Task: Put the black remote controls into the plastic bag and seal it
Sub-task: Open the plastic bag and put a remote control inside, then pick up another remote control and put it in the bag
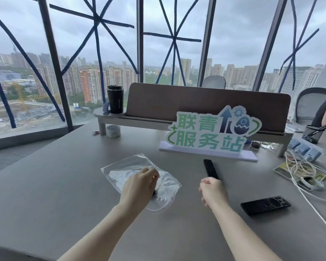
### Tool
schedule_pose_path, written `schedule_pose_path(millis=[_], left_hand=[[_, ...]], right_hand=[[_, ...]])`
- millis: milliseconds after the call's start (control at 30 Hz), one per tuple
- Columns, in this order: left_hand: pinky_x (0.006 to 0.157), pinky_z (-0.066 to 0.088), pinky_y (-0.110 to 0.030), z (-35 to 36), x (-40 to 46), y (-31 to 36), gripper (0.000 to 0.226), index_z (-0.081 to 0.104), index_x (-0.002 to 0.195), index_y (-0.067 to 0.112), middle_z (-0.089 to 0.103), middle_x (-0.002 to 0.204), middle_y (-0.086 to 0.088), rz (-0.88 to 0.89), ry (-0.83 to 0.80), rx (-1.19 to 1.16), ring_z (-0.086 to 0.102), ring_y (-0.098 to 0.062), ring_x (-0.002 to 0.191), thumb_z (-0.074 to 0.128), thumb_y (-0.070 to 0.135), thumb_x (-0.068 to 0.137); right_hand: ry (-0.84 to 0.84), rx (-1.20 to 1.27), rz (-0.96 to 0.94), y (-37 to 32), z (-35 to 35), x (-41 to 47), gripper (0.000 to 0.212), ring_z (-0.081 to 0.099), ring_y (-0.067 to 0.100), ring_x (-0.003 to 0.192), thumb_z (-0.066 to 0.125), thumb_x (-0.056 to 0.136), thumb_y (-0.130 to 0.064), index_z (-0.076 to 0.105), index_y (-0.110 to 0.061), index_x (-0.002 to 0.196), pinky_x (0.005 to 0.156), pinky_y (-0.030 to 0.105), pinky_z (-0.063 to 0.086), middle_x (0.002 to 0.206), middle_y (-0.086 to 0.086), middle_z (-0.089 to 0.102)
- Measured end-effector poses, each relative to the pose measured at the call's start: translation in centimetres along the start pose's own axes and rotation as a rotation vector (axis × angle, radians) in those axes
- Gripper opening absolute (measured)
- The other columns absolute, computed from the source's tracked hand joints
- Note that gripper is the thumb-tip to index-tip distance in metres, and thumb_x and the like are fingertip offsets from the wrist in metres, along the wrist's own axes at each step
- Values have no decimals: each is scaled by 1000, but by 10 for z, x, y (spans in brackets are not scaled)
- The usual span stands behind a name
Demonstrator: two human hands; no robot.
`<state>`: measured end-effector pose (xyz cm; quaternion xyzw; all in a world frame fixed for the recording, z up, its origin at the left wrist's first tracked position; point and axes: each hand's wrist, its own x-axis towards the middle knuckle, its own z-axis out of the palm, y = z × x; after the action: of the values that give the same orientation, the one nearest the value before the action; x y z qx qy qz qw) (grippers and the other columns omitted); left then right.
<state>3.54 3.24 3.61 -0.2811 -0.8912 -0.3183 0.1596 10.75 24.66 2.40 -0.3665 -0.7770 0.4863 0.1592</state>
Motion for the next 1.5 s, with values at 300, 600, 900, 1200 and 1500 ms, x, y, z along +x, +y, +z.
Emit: schedule_pose_path(millis=[300, 600, 900, 1200, 1500], left_hand=[[72, 52, -37, 28, 7, -2, 20, 68, 102, 30, 68, 102, 8, -26, -26, -26, 65, -22, 90, 51, 29, 92], [65, 50, -34, 19, 20, -3, 16, 72, 86, 27, 74, 86, 4, -107, 26, -23, 64, -21, 79, 57, 30, 86], [64, 53, -40, 19, 19, 32, 25, 66, 81, 16, 71, 74, -5, -44, 4, -76, 62, -25, 73, 49, 34, 83], [61, 53, -37, 34, 7, 30, 24, 65, 75, 20, 63, 60, -1, -86, -29, -82, 59, -25, 65, 50, 38, 79], [65, 53, -34, 47, -8, 27, 23, 63, 84, 25, 70, 76, 1, -85, -105, 0, 62, -24, 75, 47, 41, 76]], right_hand=[[200, -617, 20, 28, 6, 96, 47, 63, 37, 100, 51, 92, -47, 59, -5, 111, 84, 40, 51, 110, 15, 65], [-493, 459, 182, 9, -65, 18, 27, 17, 9, 27, 50, 93, -21, 45, -11, 69, 34, 15, 11, 46, 6, 41], [-686, 362, 170, -7, -2, -49, 21, 26, 10, 37, 51, 98, -28, 59, -12, 86, 34, 19, 21, 57, 5, 62], [147, -82, 53, 57, -78, -9, 22, 62, 26, 66, 56, 90, -31, 64, -11, 94, 63, 33, 48, 78, 7, 72], [306, -587, 151, 78, -97, 39, 85, 62, 36, 113, 56, 88, -46, 14, -5, 150, 88, 40, 49, 125, 23, 63]])
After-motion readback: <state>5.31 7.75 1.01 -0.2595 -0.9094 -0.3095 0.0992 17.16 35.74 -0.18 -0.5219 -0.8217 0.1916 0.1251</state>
